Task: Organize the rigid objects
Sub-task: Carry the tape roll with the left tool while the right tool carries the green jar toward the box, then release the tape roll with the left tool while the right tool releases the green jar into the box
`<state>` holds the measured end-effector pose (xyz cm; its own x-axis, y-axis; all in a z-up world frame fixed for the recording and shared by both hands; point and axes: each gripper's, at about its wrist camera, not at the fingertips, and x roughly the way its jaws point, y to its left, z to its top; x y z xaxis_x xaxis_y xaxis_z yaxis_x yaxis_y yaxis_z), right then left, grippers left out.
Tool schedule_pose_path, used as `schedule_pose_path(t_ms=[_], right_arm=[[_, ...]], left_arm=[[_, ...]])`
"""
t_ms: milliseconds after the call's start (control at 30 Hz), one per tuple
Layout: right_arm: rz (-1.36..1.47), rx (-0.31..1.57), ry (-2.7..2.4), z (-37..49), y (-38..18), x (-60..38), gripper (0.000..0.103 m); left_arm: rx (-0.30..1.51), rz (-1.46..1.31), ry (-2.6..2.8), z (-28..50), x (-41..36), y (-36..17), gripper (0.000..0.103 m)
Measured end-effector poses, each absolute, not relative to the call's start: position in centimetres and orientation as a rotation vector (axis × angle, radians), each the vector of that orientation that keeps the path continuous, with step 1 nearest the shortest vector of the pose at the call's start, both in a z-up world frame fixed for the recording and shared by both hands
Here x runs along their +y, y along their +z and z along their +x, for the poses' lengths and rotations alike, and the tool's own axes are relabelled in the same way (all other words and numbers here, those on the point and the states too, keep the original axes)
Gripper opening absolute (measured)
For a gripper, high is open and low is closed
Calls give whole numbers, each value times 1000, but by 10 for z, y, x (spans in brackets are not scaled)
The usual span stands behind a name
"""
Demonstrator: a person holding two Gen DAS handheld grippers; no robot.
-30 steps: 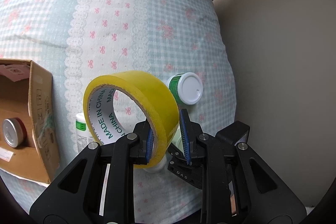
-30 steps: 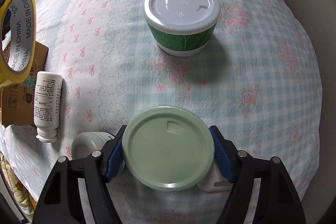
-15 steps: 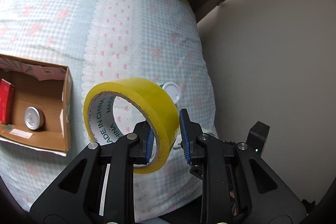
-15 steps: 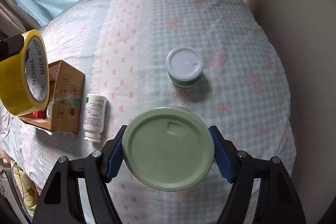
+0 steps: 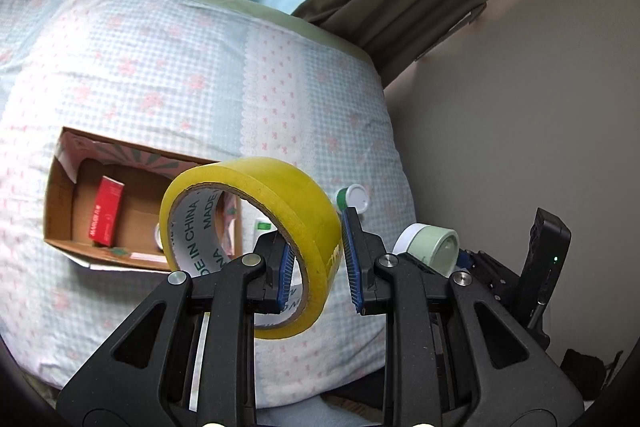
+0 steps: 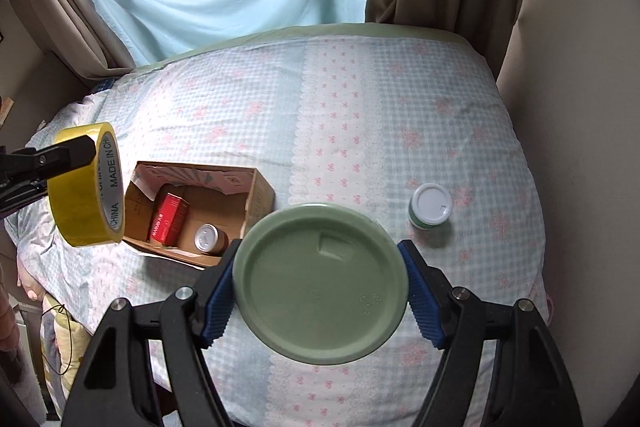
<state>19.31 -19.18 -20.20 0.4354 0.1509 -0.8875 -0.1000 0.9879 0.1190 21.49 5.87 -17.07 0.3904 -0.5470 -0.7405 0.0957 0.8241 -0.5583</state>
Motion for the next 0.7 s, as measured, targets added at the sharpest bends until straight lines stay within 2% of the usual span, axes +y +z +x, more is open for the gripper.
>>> schedule_pose_path(t_ms=[367,700], right_arm=[[148,1136,151,199,-215,-39,70],[115,1230,166,228,-272,25,70]], left_arm=[[1193,-381,-447,230,204,-204,20],[1333,-345,-450,270,231,-283,20]])
